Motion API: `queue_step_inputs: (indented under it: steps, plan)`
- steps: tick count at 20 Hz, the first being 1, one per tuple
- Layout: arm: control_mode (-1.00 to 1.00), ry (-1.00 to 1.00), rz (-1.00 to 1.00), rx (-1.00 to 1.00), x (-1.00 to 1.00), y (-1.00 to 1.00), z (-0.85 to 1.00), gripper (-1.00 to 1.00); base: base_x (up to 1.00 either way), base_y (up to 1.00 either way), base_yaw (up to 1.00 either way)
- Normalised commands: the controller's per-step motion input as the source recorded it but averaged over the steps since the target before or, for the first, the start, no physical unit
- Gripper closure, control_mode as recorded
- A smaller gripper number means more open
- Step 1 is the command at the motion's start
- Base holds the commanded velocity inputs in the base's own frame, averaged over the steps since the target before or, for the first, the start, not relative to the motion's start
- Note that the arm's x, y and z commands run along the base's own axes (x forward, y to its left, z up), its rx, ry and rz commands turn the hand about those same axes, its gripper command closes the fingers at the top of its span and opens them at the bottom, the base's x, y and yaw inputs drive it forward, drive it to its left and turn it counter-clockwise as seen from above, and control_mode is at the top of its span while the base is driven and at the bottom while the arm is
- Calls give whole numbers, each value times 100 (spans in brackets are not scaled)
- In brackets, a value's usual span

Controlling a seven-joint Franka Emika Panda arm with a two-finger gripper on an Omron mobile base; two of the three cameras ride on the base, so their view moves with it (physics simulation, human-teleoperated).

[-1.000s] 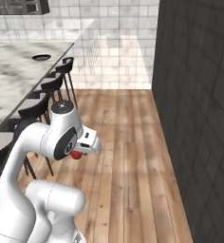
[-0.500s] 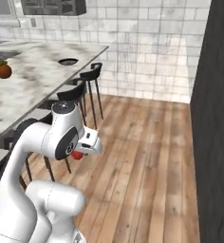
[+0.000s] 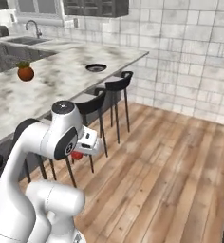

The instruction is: Take the steak from the fridge and place it on the digital scale on the counter by the fridge. Wait a few seconds for a reading, then move it to the plate on the dining counter.

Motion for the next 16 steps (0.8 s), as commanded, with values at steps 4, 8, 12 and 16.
queue_step_inputs:
  steps: [4,8,12,16]
  plan:
    - [100,0,0,0,0,0,0,100,78,-61,46]
    - [100,0,0,0,0,0,0,100,86,-68,44]
    - [100,0,0,0,0,0,0,100,88,-72,43]
    - [100,0,0,0,0,0,0,100,89,-72,35]
